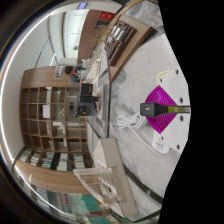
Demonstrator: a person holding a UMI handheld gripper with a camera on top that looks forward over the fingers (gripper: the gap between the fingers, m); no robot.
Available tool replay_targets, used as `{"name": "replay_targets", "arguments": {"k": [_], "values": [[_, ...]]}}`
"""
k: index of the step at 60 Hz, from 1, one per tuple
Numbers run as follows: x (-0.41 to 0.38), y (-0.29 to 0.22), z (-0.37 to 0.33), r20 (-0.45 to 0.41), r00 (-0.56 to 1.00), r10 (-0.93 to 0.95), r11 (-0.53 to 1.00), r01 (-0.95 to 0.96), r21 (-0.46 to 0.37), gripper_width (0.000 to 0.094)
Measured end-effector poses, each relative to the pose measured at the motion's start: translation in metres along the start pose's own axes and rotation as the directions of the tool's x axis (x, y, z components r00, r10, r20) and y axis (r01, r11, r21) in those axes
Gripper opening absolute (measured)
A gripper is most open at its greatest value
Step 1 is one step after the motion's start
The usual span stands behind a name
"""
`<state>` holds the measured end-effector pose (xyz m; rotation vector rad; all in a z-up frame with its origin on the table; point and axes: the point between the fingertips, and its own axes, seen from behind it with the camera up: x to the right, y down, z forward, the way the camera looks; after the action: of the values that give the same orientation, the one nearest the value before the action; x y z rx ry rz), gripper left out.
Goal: Unplug charger
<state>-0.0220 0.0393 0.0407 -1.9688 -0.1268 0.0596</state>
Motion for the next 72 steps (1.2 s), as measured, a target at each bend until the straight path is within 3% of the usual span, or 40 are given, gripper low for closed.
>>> {"name": "replay_targets", "arguments": {"k": [3, 9, 14, 18, 22, 33, 40, 50, 52, 55, 59, 66, 72], "values": [[-0.002, -0.034, -0.017, 0.027, 0.999, 0.019, 0.996, -0.021, 0.082, 0.0059], [0.015, -0.1, -0.048, -0.008, 1.0, -0.023, 0.98, 0.024, 0.2, 0.006], [0.033, -0.121, -0.069, 0.016, 0.999, 0.03, 0.976, -0.032, 0.217, 0.0059], [0.066, -0.12, -0.077, -0.036, 0.999, 0.027, 0.977, -0.019, 0.214, 0.0058], [0.097, -0.097, -0.076, -0.089, 0.996, 0.017, 0.986, -0.002, 0.164, 0.0058], [0.146, 0.014, -0.059, -0.148, 0.988, 0.046, 0.994, -0.059, -0.089, 0.0077], [0.152, 0.05, -0.049, -0.147, 0.988, 0.048, 0.984, -0.073, -0.165, 0.01], [0.154, 0.065, -0.04, -0.138, 0.989, 0.049, 0.982, -0.073, -0.173, 0.0169], [0.153, 0.063, -0.039, -0.133, 0.99, 0.044, 0.983, -0.067, -0.174, 0.0209], [0.154, 0.065, -0.039, -0.131, 0.991, 0.035, 0.982, -0.058, -0.178, 0.0447], [0.152, 0.066, -0.042, -0.122, 0.992, 0.023, 0.982, -0.045, -0.183, 0.0636], [0.147, 0.068, -0.054, -0.101, 0.995, 0.013, 0.978, -0.033, -0.207, 0.0836], [0.142, 0.061, -0.074, -0.091, 0.996, 0.013, 0.98, -0.031, -0.199, 0.085]]}}
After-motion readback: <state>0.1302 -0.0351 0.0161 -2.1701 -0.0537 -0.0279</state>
